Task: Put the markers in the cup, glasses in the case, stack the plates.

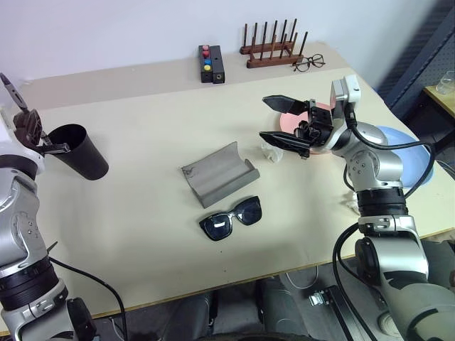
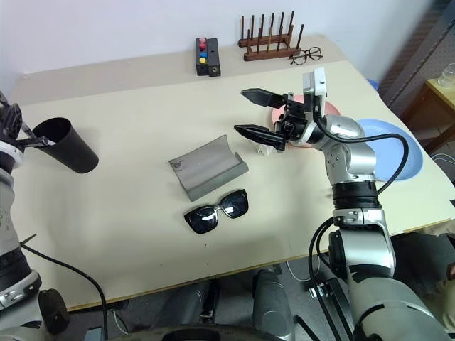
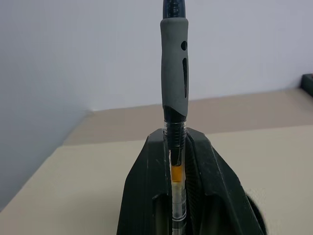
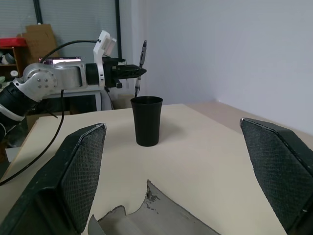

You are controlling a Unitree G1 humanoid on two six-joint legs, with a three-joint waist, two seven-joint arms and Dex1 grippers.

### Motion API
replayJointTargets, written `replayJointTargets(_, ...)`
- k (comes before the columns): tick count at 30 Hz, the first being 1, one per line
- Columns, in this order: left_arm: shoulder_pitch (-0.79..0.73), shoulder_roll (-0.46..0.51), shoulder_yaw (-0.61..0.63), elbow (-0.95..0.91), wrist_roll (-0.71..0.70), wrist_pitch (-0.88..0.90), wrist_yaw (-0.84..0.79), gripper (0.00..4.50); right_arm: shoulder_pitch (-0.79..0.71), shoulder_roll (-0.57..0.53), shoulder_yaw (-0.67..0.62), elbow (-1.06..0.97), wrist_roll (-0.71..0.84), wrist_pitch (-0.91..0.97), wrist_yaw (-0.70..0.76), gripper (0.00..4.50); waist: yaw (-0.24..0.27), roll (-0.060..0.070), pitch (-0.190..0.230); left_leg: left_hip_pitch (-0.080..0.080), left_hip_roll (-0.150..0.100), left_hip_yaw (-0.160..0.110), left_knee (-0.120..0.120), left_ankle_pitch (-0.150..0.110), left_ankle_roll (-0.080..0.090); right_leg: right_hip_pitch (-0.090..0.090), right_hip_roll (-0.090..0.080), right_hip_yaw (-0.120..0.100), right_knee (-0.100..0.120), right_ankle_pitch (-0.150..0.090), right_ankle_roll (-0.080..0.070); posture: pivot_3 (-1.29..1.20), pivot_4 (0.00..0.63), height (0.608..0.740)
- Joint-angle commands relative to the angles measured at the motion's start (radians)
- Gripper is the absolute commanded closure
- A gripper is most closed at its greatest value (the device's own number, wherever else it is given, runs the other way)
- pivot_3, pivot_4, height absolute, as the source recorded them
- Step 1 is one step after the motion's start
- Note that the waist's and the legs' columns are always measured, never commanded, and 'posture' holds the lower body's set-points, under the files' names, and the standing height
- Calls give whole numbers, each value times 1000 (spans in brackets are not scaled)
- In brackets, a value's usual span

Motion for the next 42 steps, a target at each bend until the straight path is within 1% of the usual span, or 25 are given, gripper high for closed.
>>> replayJointTargets(1, -4, 2, -2, -7, -10, -42, 5, 3604, -10, 0, -10, -34, 10, -6, 1, 0, 1, 0, 0, 0, 0, 0, 0, 0, 0, 0, 0, 0, 0, 0, 0, 0, 150, 740)
replayJointTargets(2, -3, 0, -3, -5, -15, -43, 5, 3245, -12, 0, -10, -33, 9, -7, 1, 0, 1, 0, 0, 0, 0, 0, 0, 0, 0, 0, 0, 0, 0, 0, 0, 0, 150, 740)
replayJointTargets(4, -1, -1, -6, -4, -19, -43, 6, 2359, -13, -2, -10, -30, 7, -9, 1, 0, 2, 0, 0, 0, 0, 0, 0, 0, 0, 0, 0, 0, 0, 0, 0, 0, 150, 740)
replayJointTargets(6, 1, 1, -8, -4, -24, -42, 6, 1237, -13, -3, -11, -28, 6, -11, 1, 0, 1, 0, 0, 0, 0, 0, 0, 0, 0, 0, 0, 0, 0, 0, 0, 0, 150, 740)
replayJointTargets(7, 2, 3, -9, -3, -26, -43, 5, 754, -13, -4, -11, -27, 5, -11, 1, 0, 1, 0, 0, 0, 0, 0, 0, 0, 0, 0, 0, 0, 0, 0, 0, 0, 150, 740)
replayJointTargets(8, 1, 4, -10, -3, -28, -44, 4, 329, -15, -4, -12, -24, 5, -13, 1, 0, 1, 0, 0, 0, 0, 0, 0, 0, 0, 0, 0, 0, 0, 0, 0, 0, 150, 740)
replayJointTargets(9, 1, 5, -10, -3, -32, -45, 4, 21, -15, -5, -12, -21, 4, -14, 1, 0, 1, 0, 0, 0, 0, 0, 0, 0, 0, 0, 0, 0, 0, 0, 0, 0, 150, 740)
replayJointTargets(14, -26, 8, -8, -17, -66, -45, 0, 21, -18, -4, -14, -9, -1, -23, -3, 0, 3, 0, 0, 0, 0, 0, 0, 0, 0, 0, 0, 0, 0, 0, 0, 0, 150, 740)
replayJointTargets(17, -89, 18, -18, -40, -135, -15, -20, 21, -9, -11, -13, -5, -17, -33, -16, 0, 10, 0, 0, 0, 0, 0, 0, 0, 0, 0, 0, 0, 0, 0, 0, 0, 150, 740)
replayJointTargets(19, -154, 38, -36, -42, -232, 50, -74, 21, 1, -19, -10, -15, -36, -40, -37, 0, 20, 0, 0, 0, 0, 0, 0, 0, 0, 0, 0, 0, 0, 0, 0, 0, 150, 740)
replayJointTargets(21, -191, 55, -55, -31, -290, 87, -121, 21, 7, -22, -9, -17, -51, -47, -51, 0, 22, 0, 0, 0, 0, 0, 1, 0, 0, 0, 0, 0, 0, 0, 0, 0, 150, 740)
replayJointTargets(22, -196, 70, -83, -19, -336, 122, -184, 21, 18, -28, -7, -26, -63, -53, -61, 0, 22, 0, 0, 0, 0, 0, 1, 0, 0, 1, 0, 0, 0, 0, 0, 0, 150, 740)
replayJointTargets(23, -191, 93, -133, -1, -345, 139, -248, 21, 32, -35, -4, -35, -77, -63, -70, 0, 21, 0, 0, 0, 0, 0, 1, 0, 0, 1, 0, 0, 0, 0, 0, 0, 150, 740)
replayJointTargets(24, -186, 115, -183, 20, -343, 146, -301, 21, 45, -45, 3, -43, -94, -63, -82, 0, 21, 0, 0, 0, 0, 0, 0, 0, 0, 1, 0, 0, 0, 0, 0, 0, 150, 740)
replayJointTargets(26, -186, 143, -247, 55, -327, 139, -358, 21, 58, -54, 10, -52, -117, -70, -103, 0, 19, 0, 0, 0, 0, 0, 0, 0, 0, 0, 0, 0, 0, 0, 0, 0, 150, 740)
replayJointTargets(28, -226, 162, -331, 100, -296, 126, -404, 21, 77, -66, 9, -65, -134, -76, -126, 0, 18, 0, 0, 0, 0, 0, 0, 0, 0, 0, 0, 0, 0, 0, 0, 0, 150, 740)
replayJointTargets(30, -336, 153, -443, 193, -272, 121, -478, 21, 103, -84, -4, -93, -154, -86, -167, 0, 22, 0, 0, 0, 0, 0, 0, 0, 0, 0, 1, 0, 0, 0, 0, 0, 150, 740)
replayJointTargets(34, -487, 108, -593, 361, -210, 47, -616, 21, 135, -119, -21, -129, -186, -91, -240, 0, 21, 0, 0, 0, -1, 0, 0, 0, 0, 1, 0, -1, -1, 0, 0, 0, 150, 740)
replayJointTargets(36, -533, 100, -670, 436, -169, -3, -712, 21, 161, -147, -30, -155, -196, -87, -263, 0, 20, 0, 0, 0, -1, 0, -1, 0, 0, 0, -1, -1, -1, 1, 0, 0, 150, 740)
replayJointTargets(39, -575, 95, -740, 521, -126, -62, -831, 21, 203, -189, -37, -197, -203, -65, -290, 0, 14, 0, 0, 0, -1, 1, -2, 0, 0, -1, 0, -1, -1, 1, 0, 0, 150, 740)
replayJointTargets(42, -607, 106, -810, 590, -83, -84, -951, 21, 265, -238, -49, -261, -203, -22, -320, 0, 14, 0, 0, 0, -1, 1, -2, 0, 0, -2, 0, 0, -1, 0, 0, 0, 150, 740)
